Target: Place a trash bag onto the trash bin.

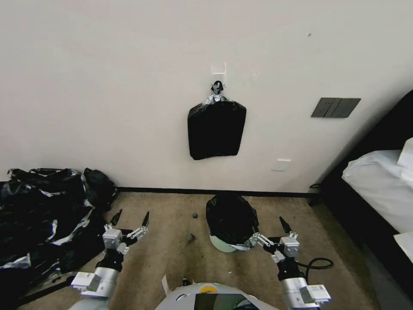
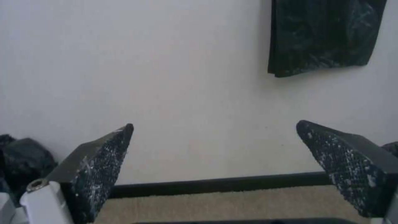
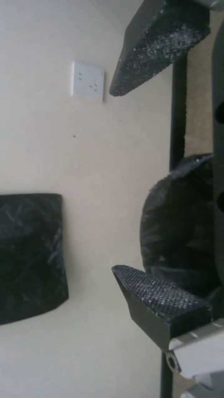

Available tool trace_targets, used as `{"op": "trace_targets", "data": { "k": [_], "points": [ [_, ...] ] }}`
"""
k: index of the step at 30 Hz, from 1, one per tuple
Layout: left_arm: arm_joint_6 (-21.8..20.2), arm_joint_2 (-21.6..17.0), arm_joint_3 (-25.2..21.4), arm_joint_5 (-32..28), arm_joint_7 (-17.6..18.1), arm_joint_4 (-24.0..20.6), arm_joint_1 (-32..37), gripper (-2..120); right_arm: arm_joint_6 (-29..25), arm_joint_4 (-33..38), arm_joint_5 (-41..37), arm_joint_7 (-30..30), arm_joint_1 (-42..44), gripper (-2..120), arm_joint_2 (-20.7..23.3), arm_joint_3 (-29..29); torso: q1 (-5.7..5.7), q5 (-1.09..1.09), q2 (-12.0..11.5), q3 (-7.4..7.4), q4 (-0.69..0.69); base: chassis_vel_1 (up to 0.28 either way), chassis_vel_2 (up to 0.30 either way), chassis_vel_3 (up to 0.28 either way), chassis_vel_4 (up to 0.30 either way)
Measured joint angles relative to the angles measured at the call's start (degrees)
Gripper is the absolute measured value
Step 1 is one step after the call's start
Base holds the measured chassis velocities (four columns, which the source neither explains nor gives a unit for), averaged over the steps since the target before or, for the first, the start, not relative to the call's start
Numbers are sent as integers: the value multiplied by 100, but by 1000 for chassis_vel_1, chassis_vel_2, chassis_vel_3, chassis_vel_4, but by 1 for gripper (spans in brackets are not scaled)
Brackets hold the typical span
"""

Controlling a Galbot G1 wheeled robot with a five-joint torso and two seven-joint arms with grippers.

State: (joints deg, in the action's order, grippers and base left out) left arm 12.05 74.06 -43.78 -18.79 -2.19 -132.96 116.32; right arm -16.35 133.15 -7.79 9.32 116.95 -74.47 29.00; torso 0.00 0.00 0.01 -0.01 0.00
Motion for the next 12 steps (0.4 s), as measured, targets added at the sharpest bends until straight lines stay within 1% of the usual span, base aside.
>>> {"op": "trace_targets", "data": {
  "k": [8, 9, 12],
  "points": [
    [-11, 101, 177, 164, 87, -134, -6, 100, 18, 17, -62, -2, -124, 100, -38, 4, 0, 0, 0, 0, 0, 0, 0, 0, 0],
    [-22, 135, 295, 237, 132, -154, -23, 100, 39, 18, -124, -2, -156, 100, -54, 1, 0, 0, 0, 0, 0, 0, 0, 0, 0],
    [-48, 165, 426, 295, 157, -180, -42, 100, 61, 18, -178, -2, -184, 100, -76, 65, 0, 0, 0, 1, 0, 0, 0, 0, 0]
  ]
}}
